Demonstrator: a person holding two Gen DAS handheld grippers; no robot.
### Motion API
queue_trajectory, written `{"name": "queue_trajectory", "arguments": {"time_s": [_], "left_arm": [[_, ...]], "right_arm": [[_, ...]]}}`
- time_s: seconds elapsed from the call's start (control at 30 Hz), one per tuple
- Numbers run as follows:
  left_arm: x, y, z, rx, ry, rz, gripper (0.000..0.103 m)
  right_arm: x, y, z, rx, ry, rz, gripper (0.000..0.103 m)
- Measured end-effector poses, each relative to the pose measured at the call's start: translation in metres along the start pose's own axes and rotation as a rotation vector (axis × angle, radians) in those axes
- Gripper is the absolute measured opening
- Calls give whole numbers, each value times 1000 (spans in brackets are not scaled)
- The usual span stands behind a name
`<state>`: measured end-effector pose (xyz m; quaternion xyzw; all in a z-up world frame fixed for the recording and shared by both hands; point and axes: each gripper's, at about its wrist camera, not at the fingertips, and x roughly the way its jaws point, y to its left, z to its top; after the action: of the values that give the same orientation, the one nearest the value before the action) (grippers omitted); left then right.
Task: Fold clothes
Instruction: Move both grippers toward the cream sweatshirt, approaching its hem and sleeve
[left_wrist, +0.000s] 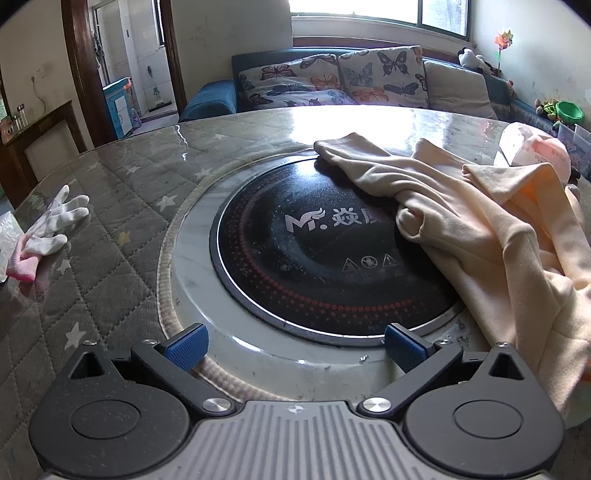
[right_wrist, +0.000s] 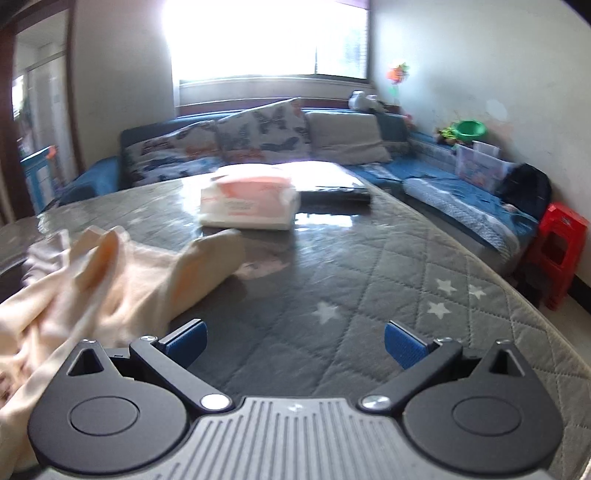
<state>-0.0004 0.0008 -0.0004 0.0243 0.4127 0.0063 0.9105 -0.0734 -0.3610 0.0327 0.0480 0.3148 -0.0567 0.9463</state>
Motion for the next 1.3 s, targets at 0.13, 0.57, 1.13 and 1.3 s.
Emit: {"name": "queue_trajectory", "arguments": {"time_s": [0.13, 0.57, 1.13, 1.3], "left_arm": [[0, 3, -3, 3, -4, -15, 103], [-25, -4, -14, 18, -29, -25, 103], [-44, -20, -13, 48, -44, -51, 103], [-44, -25, -10, 60, -47, -62, 103]], "right_arm": [[2, 0, -1, -7, 34, -8, 103], [-18, 59, -15, -58, 23, -16, 103], [-60, 78, -38, -203, 53, 195, 103], [-61, 71, -28, -230, 71, 233, 103]]}}
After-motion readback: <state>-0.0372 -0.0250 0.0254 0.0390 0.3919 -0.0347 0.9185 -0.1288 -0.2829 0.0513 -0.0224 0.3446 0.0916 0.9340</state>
